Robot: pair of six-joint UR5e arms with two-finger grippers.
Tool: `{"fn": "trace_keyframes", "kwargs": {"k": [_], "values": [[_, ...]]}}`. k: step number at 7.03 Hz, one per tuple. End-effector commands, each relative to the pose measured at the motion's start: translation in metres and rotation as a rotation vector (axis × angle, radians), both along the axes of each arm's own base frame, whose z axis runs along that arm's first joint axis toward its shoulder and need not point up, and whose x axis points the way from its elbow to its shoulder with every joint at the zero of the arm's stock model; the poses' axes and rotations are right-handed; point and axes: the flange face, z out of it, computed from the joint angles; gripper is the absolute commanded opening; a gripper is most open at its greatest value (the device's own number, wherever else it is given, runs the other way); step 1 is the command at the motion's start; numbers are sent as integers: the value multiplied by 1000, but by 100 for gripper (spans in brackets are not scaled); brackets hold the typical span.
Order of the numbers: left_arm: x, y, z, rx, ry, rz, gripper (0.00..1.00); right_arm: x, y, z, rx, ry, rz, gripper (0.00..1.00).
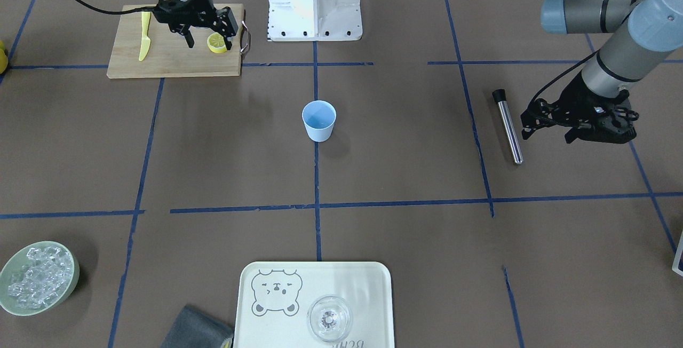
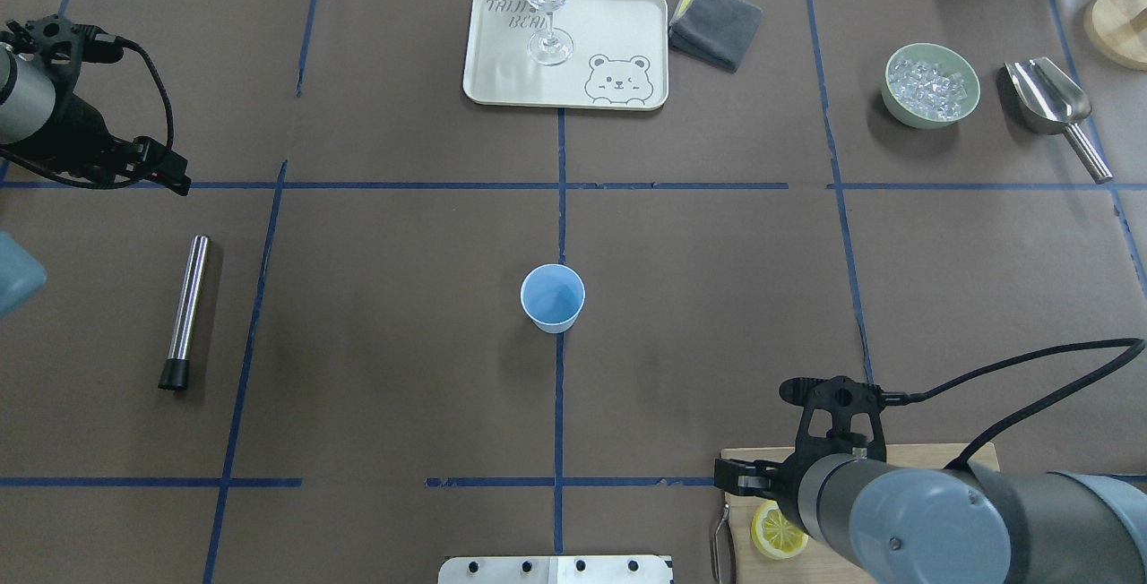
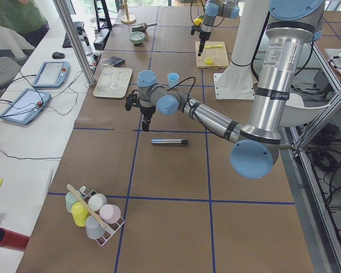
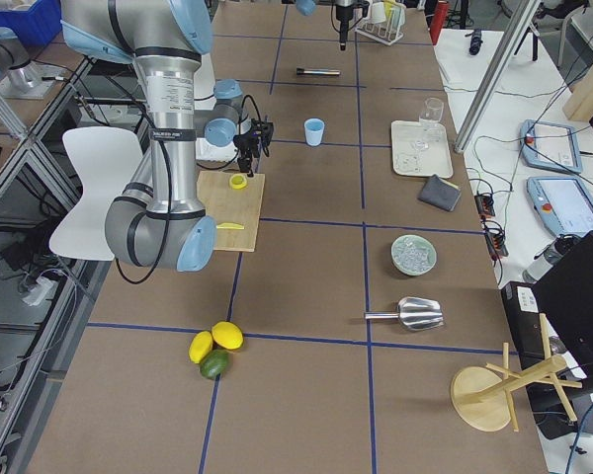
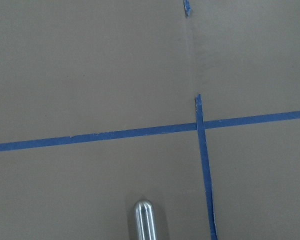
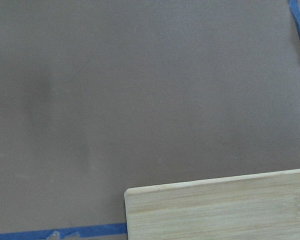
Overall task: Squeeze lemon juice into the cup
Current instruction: 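Move the right gripper down toward the lemon slice on the wooden board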
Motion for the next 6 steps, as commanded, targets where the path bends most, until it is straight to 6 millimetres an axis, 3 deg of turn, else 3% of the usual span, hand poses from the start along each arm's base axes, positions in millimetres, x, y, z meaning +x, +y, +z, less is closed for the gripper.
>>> {"fn": "trace_keyframes", "kwargs": {"k": [1, 4, 6], "values": [[1, -1, -3, 7, 6, -1, 100, -22, 22, 6, 19, 22, -6, 100], [1, -2, -3, 12, 9, -2, 100, -21, 26, 17, 37, 0, 16, 100], [1, -2, -3, 11, 10, -2, 100, -23, 28, 38, 37, 43, 11, 100]]}}
